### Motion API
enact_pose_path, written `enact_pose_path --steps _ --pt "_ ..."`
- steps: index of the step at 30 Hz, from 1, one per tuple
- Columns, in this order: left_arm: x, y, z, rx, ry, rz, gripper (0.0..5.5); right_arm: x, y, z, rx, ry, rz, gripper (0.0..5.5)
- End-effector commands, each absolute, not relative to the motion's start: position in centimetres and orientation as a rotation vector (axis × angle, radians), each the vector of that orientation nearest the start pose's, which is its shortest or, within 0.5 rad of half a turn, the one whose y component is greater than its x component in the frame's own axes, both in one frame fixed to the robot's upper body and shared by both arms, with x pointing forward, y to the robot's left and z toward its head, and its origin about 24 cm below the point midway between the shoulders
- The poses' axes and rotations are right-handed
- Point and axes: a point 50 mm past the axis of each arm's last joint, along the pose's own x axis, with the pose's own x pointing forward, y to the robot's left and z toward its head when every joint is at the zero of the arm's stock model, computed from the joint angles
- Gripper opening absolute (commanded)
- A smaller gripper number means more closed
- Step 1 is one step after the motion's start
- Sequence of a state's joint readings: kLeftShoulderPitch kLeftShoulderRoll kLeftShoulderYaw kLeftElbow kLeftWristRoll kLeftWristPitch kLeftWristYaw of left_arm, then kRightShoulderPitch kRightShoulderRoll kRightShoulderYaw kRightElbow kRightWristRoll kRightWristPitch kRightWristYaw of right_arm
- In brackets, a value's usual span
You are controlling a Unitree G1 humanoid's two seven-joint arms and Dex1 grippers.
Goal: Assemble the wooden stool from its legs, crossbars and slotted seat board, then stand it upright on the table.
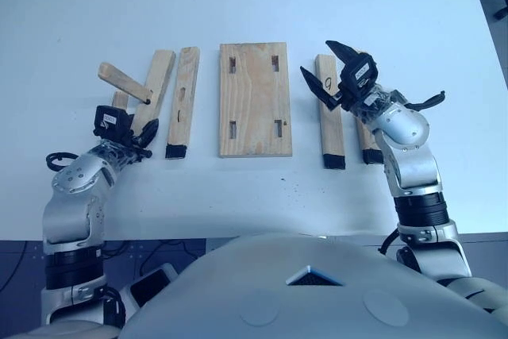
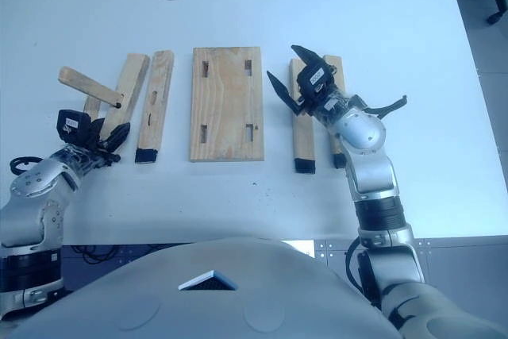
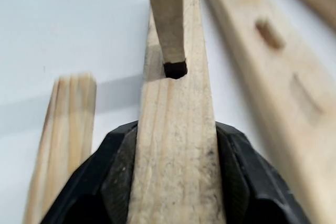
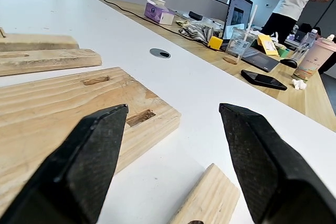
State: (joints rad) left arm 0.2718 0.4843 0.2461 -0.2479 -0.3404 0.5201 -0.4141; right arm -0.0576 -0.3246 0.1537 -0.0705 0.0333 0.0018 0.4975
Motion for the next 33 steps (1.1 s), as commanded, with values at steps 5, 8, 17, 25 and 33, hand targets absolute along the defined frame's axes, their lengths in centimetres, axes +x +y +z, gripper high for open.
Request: enact_pose_path --steps 5,8,17,25,33 --pt "25.9 21.0 14.7 -0.379 0.002 -0.576 2.00 28.3 -15.0 11.1 0.083 -0.065 0.681 3.21" --pt "25.8 19.1 15.1 -0.587 0.009 -0.862 2.00 28.9 -14.7 15.1 0.468 -0.016 0.958 3.21" --pt "24.8 14.7 14.5 -0.952 0.125 -1.253 2.00 29.1 -11.3 18.4 0.893 0.190 1.334 3.21" --pt "24.6 13.4 14.6 -0.975 0.167 -1.319 2.00 28.7 -9.1 17.5 0.950 0.283 1.326 3.03" --pt "24.9 13.7 14.2 -0.980 0.175 -1.294 2.00 29.1 -9.6 17.4 1.007 0.288 1.295 2.14"
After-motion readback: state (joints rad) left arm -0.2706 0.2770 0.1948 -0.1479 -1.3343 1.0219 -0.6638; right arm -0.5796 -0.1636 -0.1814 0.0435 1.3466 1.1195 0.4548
